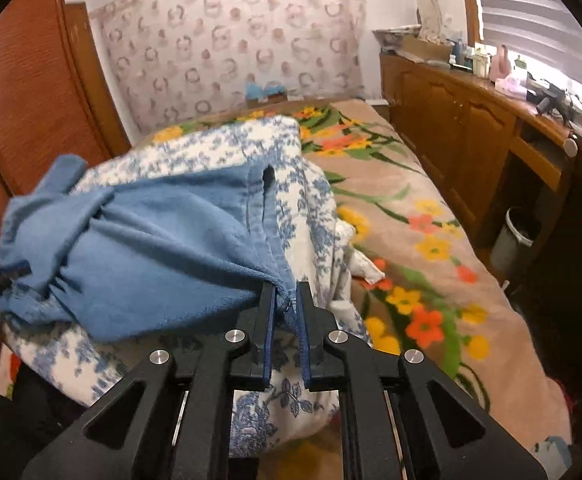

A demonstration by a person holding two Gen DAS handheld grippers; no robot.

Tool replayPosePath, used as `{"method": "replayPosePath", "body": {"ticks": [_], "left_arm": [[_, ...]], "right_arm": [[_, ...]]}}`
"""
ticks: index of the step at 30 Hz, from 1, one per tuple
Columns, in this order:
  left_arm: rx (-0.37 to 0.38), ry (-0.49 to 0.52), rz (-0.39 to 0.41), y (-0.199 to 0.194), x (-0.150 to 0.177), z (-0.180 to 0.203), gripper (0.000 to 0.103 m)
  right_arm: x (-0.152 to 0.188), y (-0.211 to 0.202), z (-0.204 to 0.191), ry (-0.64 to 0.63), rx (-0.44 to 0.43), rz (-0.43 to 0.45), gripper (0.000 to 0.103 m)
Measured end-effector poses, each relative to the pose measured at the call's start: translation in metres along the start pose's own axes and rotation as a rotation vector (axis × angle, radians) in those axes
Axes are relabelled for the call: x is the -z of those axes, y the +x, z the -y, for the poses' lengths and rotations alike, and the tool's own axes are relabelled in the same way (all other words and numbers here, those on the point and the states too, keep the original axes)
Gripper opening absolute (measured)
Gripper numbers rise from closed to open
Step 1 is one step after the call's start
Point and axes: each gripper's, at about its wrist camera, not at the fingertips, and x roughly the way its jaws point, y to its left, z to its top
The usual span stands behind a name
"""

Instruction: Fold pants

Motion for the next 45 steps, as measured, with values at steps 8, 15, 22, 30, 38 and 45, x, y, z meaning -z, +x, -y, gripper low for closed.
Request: {"method": "replayPosePath", "body": {"ticks": [8, 15, 22, 30, 38, 45], "left_arm": [[-0.026, 0.013, 0.023, 0.004, 0.002, 0.002, 0.057], [-0.058, 0.028, 0.061, 0.006, 0.006, 0.005, 0.057], [-0.062, 0.019, 0.064, -0.002, 0.01, 0.003, 0.057], [-0.116, 0.054, 0.072, -0.027, 0.008, 0.007, 0.057], [-0.126, 0.061, 0.125, -0.054, 0.003, 0.001, 0.057], [-0.164, 0.04, 0.13, -0.071, -0.003, -0.009, 0.057]], "right_arm": [[0.005, 0.008, -0.004, 0.038, -0.037, 0.006, 0.011], [0.01, 0.017, -0.003, 0.064, -0.051, -0.013, 0.029], [0.013, 0.021, -0.002, 0.065, -0.05, -0.013, 0.029], [0.008, 0.016, -0.007, 0.062, -0.069, 0.009, 0.009], [-0.023, -0.004, -0.027, 0.073, -0.138, 0.097, 0.007], [-0.066, -0.019, -0.088, -0.033, -0.232, 0.17, 0.006]]}}
